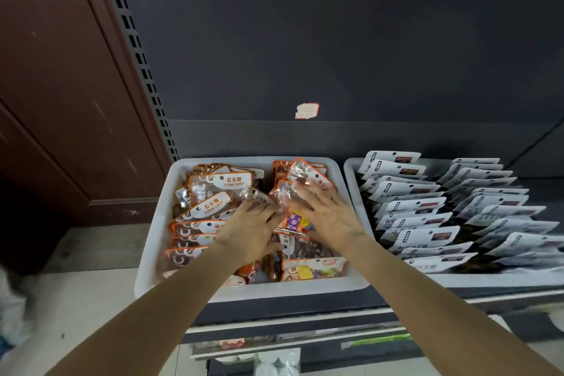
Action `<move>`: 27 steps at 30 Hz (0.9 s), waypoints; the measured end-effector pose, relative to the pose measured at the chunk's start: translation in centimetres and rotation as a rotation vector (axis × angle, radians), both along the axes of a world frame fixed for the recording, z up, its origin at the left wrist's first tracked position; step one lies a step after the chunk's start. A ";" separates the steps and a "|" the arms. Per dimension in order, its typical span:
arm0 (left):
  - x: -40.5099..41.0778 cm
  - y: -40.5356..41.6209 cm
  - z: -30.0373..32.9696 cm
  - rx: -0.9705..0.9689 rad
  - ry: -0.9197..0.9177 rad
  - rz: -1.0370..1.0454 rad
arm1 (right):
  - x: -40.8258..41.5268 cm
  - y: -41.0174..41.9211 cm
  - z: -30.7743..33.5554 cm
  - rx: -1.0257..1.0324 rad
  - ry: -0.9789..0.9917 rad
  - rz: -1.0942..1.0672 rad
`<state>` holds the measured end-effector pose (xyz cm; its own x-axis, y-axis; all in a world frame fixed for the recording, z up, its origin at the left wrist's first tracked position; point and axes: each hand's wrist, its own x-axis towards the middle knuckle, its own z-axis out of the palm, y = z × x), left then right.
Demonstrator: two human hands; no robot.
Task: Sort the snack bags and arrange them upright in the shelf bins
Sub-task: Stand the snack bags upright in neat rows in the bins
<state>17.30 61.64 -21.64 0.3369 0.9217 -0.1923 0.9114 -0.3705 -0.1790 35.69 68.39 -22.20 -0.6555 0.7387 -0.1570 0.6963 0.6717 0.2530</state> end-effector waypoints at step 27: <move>1.4 1.1 -3.4 -0.034 -0.057 0.218 | -0.1 -0.2 -1.2 0.007 -0.102 -0.151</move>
